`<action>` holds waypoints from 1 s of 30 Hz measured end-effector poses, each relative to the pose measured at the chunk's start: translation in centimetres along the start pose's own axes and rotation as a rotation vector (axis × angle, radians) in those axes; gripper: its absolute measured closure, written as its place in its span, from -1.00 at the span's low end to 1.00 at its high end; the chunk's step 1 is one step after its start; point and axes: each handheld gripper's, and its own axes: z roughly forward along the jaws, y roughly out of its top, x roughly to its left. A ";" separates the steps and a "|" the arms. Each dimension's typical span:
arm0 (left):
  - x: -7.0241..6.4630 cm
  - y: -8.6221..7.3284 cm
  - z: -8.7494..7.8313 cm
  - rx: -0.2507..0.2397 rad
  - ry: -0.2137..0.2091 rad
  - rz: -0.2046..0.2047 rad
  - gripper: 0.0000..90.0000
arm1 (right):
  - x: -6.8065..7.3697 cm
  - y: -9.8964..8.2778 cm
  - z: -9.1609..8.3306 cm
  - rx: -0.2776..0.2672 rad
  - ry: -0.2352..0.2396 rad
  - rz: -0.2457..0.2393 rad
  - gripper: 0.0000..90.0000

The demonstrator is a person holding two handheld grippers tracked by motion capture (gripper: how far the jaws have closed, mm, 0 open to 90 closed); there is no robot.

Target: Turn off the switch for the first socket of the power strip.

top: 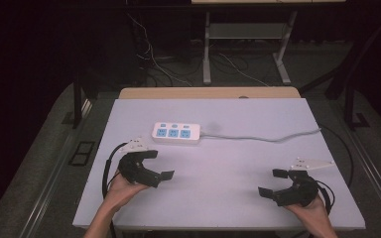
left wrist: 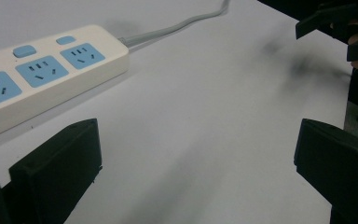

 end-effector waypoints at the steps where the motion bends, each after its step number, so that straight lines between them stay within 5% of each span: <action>1: 0.1 0.1 0.0 0.001 0.001 0.001 -1.00 | 0.0 0.0 0.0 0.000 0.000 0.000 -0.99; 30: 1.8 4.7 1.4 0.063 0.015 0.039 -1.00 | 0.0 -0.1 0.1 0.001 -0.003 -0.001 -0.99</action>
